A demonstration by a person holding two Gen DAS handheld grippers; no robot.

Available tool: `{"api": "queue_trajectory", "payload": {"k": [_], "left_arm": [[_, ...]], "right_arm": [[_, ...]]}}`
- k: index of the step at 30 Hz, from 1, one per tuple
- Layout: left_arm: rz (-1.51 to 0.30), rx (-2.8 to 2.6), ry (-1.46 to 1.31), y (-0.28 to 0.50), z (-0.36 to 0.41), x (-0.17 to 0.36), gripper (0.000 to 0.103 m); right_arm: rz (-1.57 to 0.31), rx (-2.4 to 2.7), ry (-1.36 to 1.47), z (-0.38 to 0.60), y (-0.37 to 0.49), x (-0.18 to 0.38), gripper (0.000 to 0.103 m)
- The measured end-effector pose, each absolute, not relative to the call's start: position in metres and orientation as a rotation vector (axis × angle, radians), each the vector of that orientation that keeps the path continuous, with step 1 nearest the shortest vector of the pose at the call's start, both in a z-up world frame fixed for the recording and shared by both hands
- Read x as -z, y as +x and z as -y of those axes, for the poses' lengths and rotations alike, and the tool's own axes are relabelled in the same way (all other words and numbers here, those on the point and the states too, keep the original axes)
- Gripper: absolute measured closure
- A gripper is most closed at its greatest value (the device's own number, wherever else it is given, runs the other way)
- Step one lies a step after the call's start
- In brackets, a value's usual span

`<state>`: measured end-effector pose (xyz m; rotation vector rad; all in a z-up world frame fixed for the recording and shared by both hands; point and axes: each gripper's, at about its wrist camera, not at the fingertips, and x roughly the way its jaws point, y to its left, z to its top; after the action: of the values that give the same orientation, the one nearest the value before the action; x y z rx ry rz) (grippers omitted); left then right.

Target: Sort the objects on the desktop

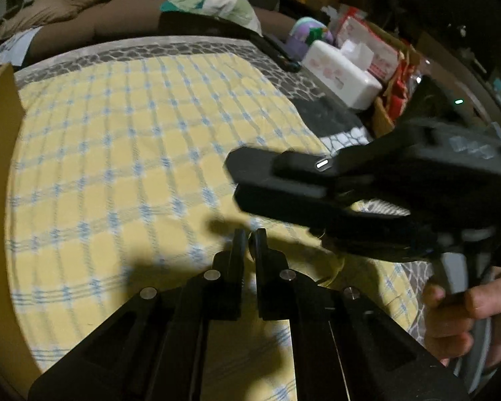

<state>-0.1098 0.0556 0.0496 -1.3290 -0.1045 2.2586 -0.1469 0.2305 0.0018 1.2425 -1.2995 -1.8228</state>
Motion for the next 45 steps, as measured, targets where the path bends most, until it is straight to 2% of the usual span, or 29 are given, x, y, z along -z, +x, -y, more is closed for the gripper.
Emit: {"api": "queue_trajectory", "payload": {"k": [5, 7, 10, 11, 13, 16, 21, 25, 27, 32, 36, 38, 39, 45], "left_arm": [[0.232, -2.281, -1.328, -0.114, -0.019, -0.068, 0.098], [0.257, -2.277, -1.343, -0.110, -0.009, -0.070, 0.098], [0.273, -2.243, -1.391, -0.102, -0.001, -0.062, 0.095], [0.288, -2.231, -1.407, -0.098, 0.002, -0.058, 0.093], [0.301, -2.202, -1.433, -0.089, 0.004, -0.048, 0.084], [0.311, -2.176, -1.472, -0.072, 0.004, -0.034, 0.076], [0.310, -2.202, -1.526, -0.056, 0.008, -0.017, 0.075], [0.298, -2.236, -1.519, -0.052, 0.012, -0.018, 0.075], [0.275, -2.251, -1.511, -0.051, 0.014, -0.020, 0.072], [0.271, -2.248, -1.522, -0.051, 0.013, -0.020, 0.071], [0.335, -2.224, -1.522, -0.053, 0.017, -0.022, 0.071], [0.355, -2.222, -1.529, -0.056, 0.021, -0.021, 0.060], [0.371, -2.221, -1.531, -0.058, 0.023, -0.020, 0.049], [0.460, -2.204, -1.550, -0.065, 0.029, -0.015, 0.042]], "right_arm": [[1.175, 1.912, 1.229, -0.215, -0.149, -0.048, 0.081], [0.937, 2.090, 1.279, -0.214, -0.142, -0.071, 0.080], [0.575, 2.254, 1.353, -0.210, -0.123, -0.083, 0.062], [0.502, 2.275, 1.372, -0.209, -0.115, -0.080, 0.056], [0.421, 2.277, 1.408, -0.211, -0.100, -0.066, 0.055], [0.368, 2.240, 1.425, -0.209, -0.083, -0.041, 0.055], [0.102, 2.207, 1.434, -0.185, -0.064, -0.017, 0.047], [0.043, 2.213, 1.412, -0.177, -0.061, -0.011, 0.041], [0.026, 2.221, 1.396, -0.175, -0.062, -0.011, 0.035], [-0.053, 2.238, 1.400, -0.167, -0.062, -0.007, 0.033], [-0.106, 2.253, 1.369, -0.161, -0.064, -0.006, 0.033], [-0.130, 2.242, 1.355, -0.154, -0.065, -0.005, 0.033], [-0.145, 2.243, 1.348, -0.152, -0.066, -0.005, 0.033], [-0.279, 2.228, 1.297, -0.128, -0.070, 0.002, 0.029]]}}
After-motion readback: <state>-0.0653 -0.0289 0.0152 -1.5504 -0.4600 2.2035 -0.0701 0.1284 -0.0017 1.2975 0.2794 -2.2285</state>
